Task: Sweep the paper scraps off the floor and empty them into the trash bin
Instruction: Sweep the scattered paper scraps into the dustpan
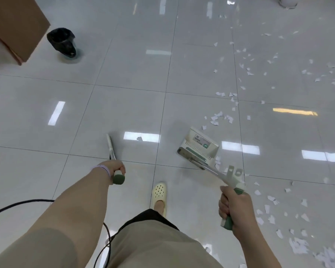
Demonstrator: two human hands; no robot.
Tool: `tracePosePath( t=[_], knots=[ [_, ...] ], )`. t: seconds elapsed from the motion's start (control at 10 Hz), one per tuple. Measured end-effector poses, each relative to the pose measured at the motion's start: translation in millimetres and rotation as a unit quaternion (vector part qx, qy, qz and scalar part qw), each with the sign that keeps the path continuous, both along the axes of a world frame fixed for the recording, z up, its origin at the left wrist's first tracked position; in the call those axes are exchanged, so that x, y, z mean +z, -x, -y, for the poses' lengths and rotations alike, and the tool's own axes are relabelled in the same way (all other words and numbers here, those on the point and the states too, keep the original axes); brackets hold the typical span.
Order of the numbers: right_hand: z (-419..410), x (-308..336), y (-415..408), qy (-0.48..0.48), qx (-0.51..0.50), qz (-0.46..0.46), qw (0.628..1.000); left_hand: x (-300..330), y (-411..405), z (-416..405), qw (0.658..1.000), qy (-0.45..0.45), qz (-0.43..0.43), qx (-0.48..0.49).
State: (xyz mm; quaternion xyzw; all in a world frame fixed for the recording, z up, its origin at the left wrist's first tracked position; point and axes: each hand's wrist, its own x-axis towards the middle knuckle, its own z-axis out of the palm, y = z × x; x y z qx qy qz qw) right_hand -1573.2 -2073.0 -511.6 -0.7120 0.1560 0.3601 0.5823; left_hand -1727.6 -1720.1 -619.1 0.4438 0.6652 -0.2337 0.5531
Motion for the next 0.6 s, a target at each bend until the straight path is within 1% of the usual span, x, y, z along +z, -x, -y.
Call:
tracePosePath(
  t=[0.1,0.2,0.3,0.4,0.5,0.6],
  knots=[
    [-32,-3,-11,0.035,0.003,0.001,0.999,-7,-47,4,0.994,0.020,0.011,-0.107],
    [-60,-2,-22,0.059,-0.027,0.001,0.998,-24,-104,27,0.974,0.091,0.006,-0.205],
    [-68,9,-36,0.071,-0.078,0.007,0.994,-3,-145,65,0.903,0.092,0.018,-0.420],
    [-64,24,-41,0.084,-0.113,0.022,0.990,2,-169,77,0.873,0.125,-0.003,-0.471],
    [-64,35,-43,0.101,-0.131,0.043,0.985,0,-197,67,0.884,0.141,0.029,-0.445],
    [-66,43,-57,0.110,-0.143,0.064,0.982,0,-218,54,0.906,0.222,0.054,-0.356]
  ],
)
